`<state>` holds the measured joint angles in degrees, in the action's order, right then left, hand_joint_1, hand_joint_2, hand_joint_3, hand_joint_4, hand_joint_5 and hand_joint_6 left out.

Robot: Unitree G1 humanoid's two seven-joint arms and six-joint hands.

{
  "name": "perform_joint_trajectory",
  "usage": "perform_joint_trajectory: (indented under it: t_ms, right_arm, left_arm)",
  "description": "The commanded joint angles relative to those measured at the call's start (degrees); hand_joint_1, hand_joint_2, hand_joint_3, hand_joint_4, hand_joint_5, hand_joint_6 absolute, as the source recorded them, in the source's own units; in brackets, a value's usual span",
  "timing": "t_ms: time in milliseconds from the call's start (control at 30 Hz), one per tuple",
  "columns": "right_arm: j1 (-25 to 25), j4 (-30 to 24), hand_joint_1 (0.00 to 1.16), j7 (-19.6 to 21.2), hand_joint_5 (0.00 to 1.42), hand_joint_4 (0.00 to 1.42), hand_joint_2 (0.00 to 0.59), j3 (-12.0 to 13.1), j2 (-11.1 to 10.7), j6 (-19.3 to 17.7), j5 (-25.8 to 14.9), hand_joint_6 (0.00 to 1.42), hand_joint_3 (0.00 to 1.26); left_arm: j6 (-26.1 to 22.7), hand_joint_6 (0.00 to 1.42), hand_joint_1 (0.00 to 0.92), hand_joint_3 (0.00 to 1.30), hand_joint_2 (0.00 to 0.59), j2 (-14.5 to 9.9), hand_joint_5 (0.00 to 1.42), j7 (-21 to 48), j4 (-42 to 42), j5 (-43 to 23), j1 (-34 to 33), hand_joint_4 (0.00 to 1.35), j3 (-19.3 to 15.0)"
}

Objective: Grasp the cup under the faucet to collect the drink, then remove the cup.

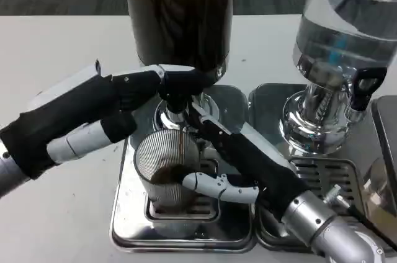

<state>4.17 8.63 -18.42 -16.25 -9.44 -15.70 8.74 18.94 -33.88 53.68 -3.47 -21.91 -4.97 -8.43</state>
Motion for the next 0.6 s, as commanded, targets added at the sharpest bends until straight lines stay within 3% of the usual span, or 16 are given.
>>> perform_joint_trajectory:
  t_ms: [33,600]
  right_arm:
    - [-0.1,-0.3,0.51,0.0,0.00,0.00,0.209,-0.2,0.3,-0.8,-0.3,0.00,0.00]
    - [-0.2,-0.9,0.51,0.2,0.00,0.00,0.209,-0.7,0.9,-0.4,-0.2,0.00,0.00]
  left_arm:
    - [-0.5,0.09,0.000,0.26,0.073,-1.2,0.18,0.2,-0.4,0.5,1.0,0.16,-0.3]
    - [-1.2,0.11,0.000,0.26,0.073,0.2,0.20,-4.3,0.6,-0.6,1.7,0.17,-4.7]
